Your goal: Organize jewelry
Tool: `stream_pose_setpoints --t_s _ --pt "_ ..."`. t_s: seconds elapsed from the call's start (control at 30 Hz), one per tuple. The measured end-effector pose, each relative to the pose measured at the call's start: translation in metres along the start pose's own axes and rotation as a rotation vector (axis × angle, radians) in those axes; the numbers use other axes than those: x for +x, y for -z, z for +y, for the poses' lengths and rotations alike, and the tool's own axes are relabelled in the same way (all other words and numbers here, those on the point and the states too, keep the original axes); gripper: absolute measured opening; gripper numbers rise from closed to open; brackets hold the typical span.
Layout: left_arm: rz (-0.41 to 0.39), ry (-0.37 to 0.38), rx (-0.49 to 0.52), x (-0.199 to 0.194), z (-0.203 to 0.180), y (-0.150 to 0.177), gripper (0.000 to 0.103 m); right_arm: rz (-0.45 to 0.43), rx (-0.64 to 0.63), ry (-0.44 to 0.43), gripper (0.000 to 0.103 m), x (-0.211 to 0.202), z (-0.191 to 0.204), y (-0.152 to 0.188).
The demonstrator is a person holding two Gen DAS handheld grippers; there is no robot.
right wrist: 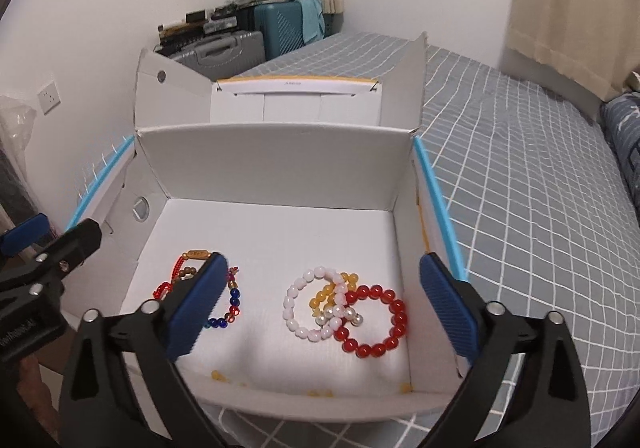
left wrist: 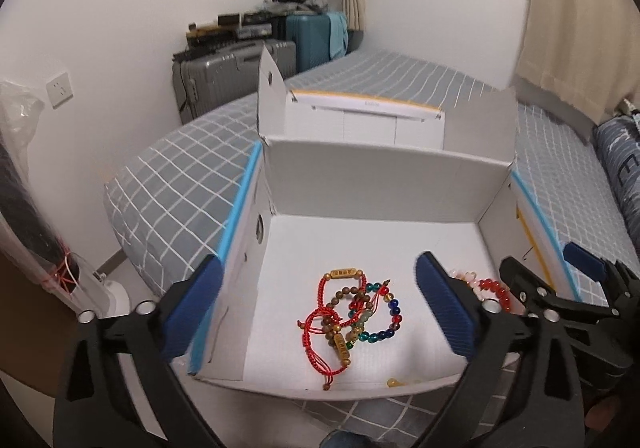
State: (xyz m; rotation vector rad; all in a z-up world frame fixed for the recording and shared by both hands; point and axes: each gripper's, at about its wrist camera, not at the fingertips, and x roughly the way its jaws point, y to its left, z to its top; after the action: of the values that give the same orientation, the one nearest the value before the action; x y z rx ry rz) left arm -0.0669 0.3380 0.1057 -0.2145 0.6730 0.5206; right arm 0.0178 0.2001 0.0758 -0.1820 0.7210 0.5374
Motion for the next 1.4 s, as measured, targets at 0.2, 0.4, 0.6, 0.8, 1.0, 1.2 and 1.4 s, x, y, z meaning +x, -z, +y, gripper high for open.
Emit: stream_pose_setpoints --t_s 0.2,0.4,0.6,0.8,1.0,1.2,1.4 --pt "-0.012 0.031 0.006 -0.018 0.0 0.014 0.097 -0.048 0.011 0.019 0.095 -0.032 -0.007 0.012" --pt "-0.005 0.041 0.01 -0.027 0.002 0.03 0.097 -0.05 0.014 0.055 0.095 -0.044 -0.012 0.033" --pt "-0.004 0.048 0.018 -0.033 0.002 0.048 0.097 -0.055 0.01 0.1 0.095 -0.053 -0.018 0.057" --pt "-0.003 0.068 0.034 -0.043 0.001 0.067 0.097 -0.075 0.017 0.102 0.095 -0.07 -0.015 0.075" --pt "-0.002 0.087 0.041 -0.05 -0.002 0.079 0.097 -0.075 0.018 0.09 0.095 -0.076 -0.01 0.084" --pt "0.008 0.083 0.033 -0.046 -0.002 0.081 0.097 -0.078 0.024 0.092 0.095 -0.077 -0.011 0.083" --pt "0.001 0.071 0.045 -0.044 -0.006 0.081 0.097 -0.074 0.022 0.097 0.095 -0.077 -0.014 0.083"
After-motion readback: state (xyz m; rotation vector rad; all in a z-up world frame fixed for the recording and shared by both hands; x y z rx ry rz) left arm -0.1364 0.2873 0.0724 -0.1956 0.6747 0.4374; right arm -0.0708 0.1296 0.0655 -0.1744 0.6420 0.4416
